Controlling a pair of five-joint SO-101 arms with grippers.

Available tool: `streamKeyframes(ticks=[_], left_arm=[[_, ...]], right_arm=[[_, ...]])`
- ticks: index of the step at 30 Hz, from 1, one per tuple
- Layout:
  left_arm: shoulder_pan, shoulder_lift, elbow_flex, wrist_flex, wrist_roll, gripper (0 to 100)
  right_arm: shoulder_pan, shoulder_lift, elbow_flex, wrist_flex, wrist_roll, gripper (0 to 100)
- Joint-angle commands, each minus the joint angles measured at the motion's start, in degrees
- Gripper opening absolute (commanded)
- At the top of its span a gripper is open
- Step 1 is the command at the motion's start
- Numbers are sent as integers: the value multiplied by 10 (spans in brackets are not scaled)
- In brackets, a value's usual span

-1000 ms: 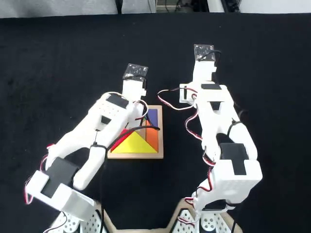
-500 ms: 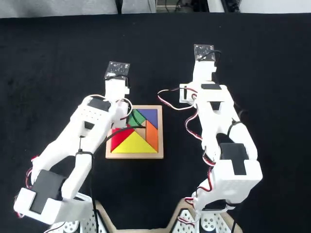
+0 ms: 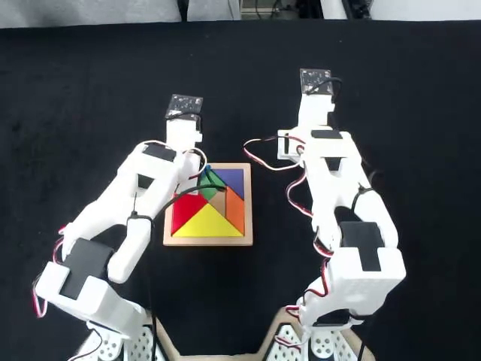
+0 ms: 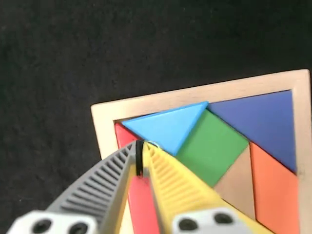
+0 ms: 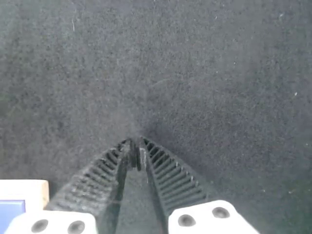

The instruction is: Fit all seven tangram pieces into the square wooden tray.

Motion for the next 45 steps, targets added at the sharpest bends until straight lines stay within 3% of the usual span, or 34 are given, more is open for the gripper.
streamKeyframes(ticks=[1, 7, 9, 13, 16, 25, 36, 45], left_arm=[[-15, -47, 6, -2, -1, 30], [-9, -200, 87, -8, 1, 30], [4, -244, 105, -36, 38, 33], [45, -222, 112, -122, 127, 34], [80, -148, 99, -148, 126, 34], [52, -28, 15, -145, 110, 31], [53, -26, 18, -142, 109, 33], [18, -52, -26, -64, 109, 33]], right_arm=[[8, -7, -34, -11, -3, 11], [8, -7, -34, -11, -3, 11], [8, -7, -34, -11, -3, 11], [8, -6, -34, -11, -3, 11], [8, -6, -34, -11, -3, 11], [8, -7, -34, -11, -3, 11], [8, -7, -34, -10, -3, 11], [8, -8, -34, -10, -3, 11]])
